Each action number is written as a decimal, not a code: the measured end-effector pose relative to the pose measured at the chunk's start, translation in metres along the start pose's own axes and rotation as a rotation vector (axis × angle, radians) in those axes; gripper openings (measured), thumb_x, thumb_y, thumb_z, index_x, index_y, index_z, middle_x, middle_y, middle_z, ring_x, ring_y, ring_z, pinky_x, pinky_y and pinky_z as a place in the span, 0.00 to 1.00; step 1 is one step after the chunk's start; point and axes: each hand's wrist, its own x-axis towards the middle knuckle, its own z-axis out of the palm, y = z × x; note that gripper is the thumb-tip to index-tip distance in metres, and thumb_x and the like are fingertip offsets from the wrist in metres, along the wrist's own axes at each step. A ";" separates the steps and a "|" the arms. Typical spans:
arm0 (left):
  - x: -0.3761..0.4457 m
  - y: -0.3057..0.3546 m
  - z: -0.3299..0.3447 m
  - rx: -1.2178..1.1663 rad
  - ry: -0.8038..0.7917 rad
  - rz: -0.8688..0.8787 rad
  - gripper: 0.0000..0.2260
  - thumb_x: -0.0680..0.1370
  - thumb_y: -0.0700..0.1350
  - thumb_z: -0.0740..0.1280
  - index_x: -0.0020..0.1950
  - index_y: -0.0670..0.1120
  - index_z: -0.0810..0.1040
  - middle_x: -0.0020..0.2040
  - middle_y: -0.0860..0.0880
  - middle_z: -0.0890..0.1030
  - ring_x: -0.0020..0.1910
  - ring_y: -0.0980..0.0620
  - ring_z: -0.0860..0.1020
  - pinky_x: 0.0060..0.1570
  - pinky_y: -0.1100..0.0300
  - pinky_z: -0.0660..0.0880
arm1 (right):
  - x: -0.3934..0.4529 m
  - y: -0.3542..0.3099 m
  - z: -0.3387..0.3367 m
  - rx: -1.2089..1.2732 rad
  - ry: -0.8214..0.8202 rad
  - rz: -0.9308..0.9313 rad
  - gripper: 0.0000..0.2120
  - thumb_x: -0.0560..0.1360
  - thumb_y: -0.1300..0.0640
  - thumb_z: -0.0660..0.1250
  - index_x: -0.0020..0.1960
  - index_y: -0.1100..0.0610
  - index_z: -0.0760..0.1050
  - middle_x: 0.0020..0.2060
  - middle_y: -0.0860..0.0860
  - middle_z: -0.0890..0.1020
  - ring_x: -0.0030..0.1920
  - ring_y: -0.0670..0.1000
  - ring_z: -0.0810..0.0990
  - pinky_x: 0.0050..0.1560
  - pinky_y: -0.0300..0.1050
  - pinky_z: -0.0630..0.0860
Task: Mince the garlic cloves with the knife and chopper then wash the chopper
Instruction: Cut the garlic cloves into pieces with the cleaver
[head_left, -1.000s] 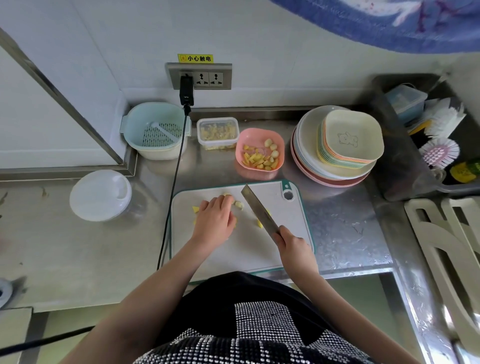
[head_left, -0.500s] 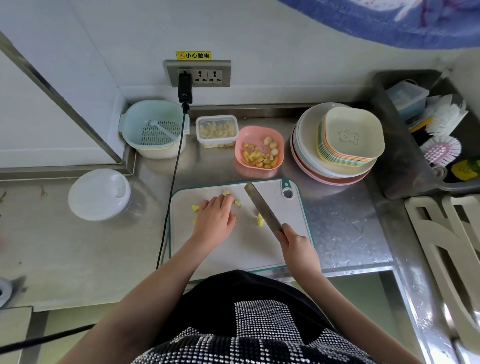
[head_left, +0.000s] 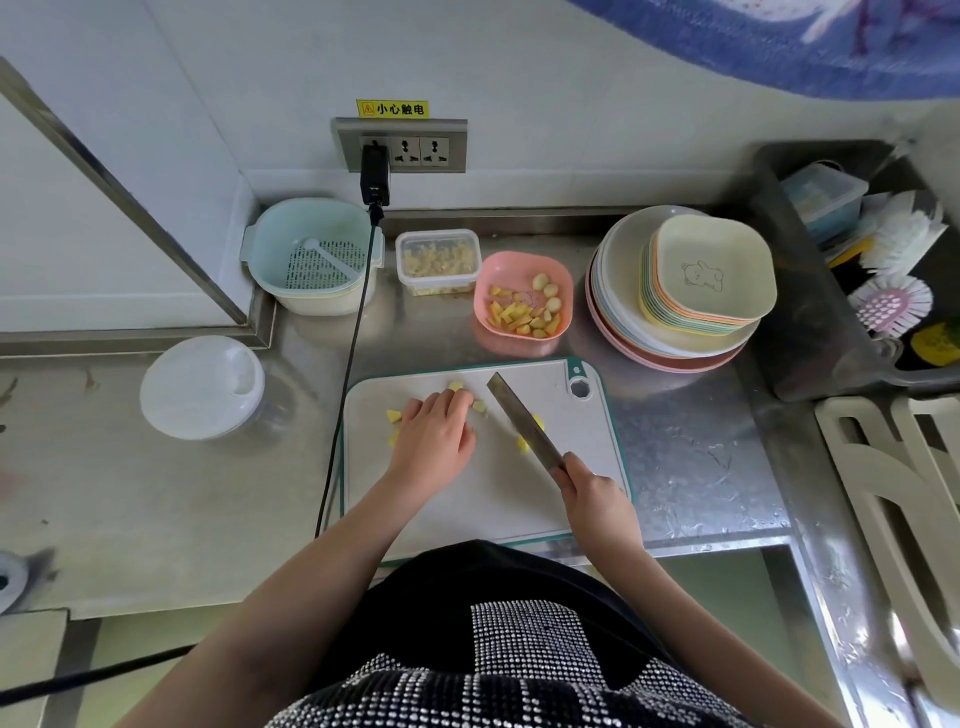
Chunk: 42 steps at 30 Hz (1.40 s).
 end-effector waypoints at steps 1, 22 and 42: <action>0.000 0.001 0.000 -0.005 -0.001 0.004 0.10 0.70 0.40 0.63 0.50 0.42 0.74 0.39 0.46 0.77 0.37 0.43 0.77 0.37 0.52 0.71 | 0.001 0.000 0.000 -0.010 0.000 -0.001 0.13 0.83 0.48 0.51 0.52 0.56 0.67 0.32 0.53 0.77 0.31 0.57 0.76 0.28 0.43 0.65; -0.003 0.029 0.002 -0.142 -0.042 0.073 0.11 0.71 0.52 0.60 0.35 0.45 0.73 0.34 0.51 0.74 0.33 0.48 0.77 0.34 0.56 0.72 | 0.007 -0.002 -0.011 0.302 -0.042 0.060 0.09 0.81 0.53 0.57 0.45 0.56 0.69 0.33 0.53 0.75 0.35 0.58 0.74 0.34 0.48 0.67; 0.020 0.028 0.002 -0.844 -0.156 -0.589 0.03 0.73 0.40 0.73 0.44 0.44 0.80 0.42 0.51 0.81 0.39 0.60 0.76 0.40 0.76 0.68 | 0.002 0.002 -0.031 1.011 -0.217 0.213 0.16 0.82 0.51 0.57 0.52 0.66 0.65 0.28 0.55 0.65 0.20 0.50 0.62 0.21 0.40 0.65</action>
